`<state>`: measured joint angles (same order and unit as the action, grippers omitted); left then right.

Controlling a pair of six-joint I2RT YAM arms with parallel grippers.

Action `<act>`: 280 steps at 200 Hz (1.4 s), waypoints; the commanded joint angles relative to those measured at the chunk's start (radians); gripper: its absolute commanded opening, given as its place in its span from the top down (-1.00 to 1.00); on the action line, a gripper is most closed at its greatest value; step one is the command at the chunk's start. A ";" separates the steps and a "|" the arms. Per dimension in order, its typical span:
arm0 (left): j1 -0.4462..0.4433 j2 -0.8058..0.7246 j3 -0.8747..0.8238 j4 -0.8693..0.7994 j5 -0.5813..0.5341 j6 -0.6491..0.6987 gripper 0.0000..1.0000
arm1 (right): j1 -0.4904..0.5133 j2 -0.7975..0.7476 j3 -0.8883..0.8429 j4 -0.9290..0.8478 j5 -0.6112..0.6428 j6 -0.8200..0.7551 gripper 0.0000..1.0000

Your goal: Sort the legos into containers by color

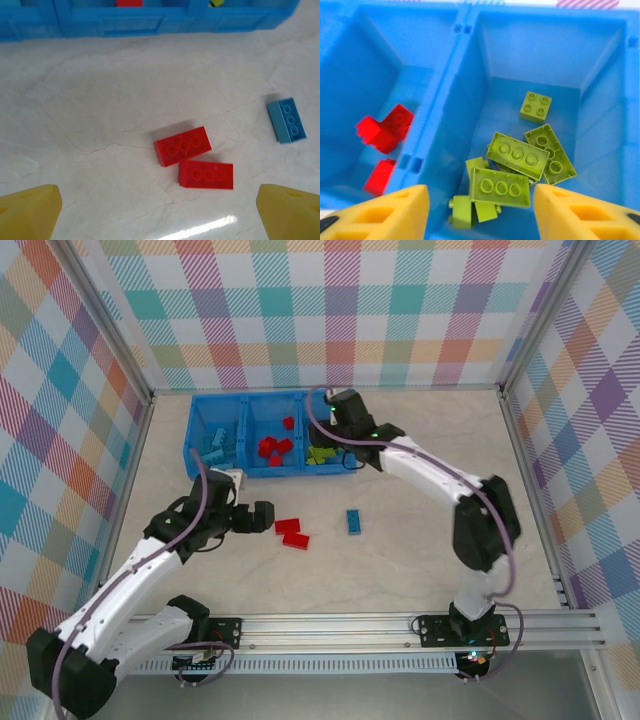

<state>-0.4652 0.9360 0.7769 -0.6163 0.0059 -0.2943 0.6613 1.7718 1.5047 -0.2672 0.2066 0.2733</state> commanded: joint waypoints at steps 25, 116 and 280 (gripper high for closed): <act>-0.106 0.187 0.038 0.075 -0.103 -0.253 -1.00 | 0.004 -0.408 -0.267 -0.074 -0.298 0.002 -0.97; -0.271 0.636 0.167 0.169 -0.271 -0.406 -1.00 | 0.027 -0.650 -0.500 -0.307 -0.526 0.109 -0.99; -0.271 0.689 0.146 0.185 -0.235 -0.488 0.04 | 0.027 -0.637 -0.498 -0.313 -0.525 0.110 -0.99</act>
<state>-0.7261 1.6604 0.9283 -0.4133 -0.2451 -0.7704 0.6823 1.1442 1.0073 -0.5751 -0.3088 0.3809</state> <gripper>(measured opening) 0.552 0.996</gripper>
